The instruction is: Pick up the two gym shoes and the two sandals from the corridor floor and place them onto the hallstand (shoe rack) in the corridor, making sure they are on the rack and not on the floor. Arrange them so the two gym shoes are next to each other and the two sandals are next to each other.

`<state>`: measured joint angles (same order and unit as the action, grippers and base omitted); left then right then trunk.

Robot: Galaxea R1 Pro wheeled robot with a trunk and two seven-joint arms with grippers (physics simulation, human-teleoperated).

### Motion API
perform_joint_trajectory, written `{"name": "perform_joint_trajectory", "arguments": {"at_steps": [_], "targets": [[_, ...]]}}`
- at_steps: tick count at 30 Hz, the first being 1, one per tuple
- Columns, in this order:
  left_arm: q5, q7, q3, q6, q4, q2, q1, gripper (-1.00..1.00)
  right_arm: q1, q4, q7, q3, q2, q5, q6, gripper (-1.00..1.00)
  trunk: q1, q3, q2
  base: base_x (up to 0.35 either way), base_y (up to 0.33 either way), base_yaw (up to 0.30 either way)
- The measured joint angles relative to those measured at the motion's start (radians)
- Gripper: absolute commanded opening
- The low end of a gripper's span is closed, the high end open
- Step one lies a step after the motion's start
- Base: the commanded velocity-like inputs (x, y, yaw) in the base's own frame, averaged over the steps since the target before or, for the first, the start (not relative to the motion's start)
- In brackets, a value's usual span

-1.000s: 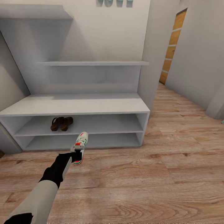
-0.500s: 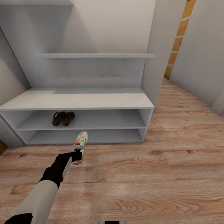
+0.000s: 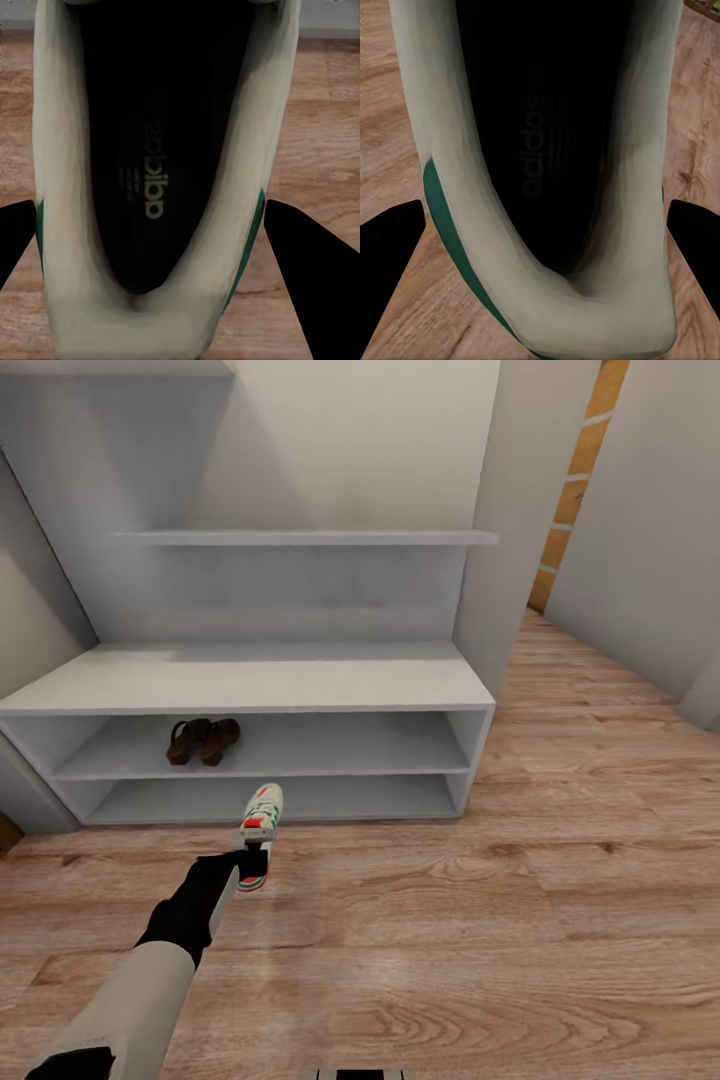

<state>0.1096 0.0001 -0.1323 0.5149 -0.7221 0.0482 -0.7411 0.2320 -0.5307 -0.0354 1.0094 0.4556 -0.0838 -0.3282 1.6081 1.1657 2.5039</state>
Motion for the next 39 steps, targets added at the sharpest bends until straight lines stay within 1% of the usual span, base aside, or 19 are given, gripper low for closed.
{"name": "perform_joint_trajectory", "arguments": {"at_steps": [7, 31, 39], "targets": [[0.000, 0.029, 0.000, -0.002, -0.008, 0.007, -0.001, -1.00, 0.000, 0.000, 0.002, 0.000, 0.000, -0.006, 0.000, -1.00, 0.000, 0.000, 0.000, 0.242, -0.132, 0.000], [0.000, 0.038, 0.000, -0.003, -0.014, 0.006, -0.002, -1.00, 0.000, 0.001, 0.002, -0.001, -0.002, -0.006, 0.000, -1.00, 0.000, 0.000, 0.000, 0.287, -0.169, 0.000], [0.000, 0.038, 0.000, -0.003, -0.014, 0.005, -0.002, -1.00, 0.000, 0.002, 0.002, 0.000, -0.002, -0.006, 0.000, -1.00, 0.000, 0.000, 0.000, 0.322, -0.060, 0.000]]}}
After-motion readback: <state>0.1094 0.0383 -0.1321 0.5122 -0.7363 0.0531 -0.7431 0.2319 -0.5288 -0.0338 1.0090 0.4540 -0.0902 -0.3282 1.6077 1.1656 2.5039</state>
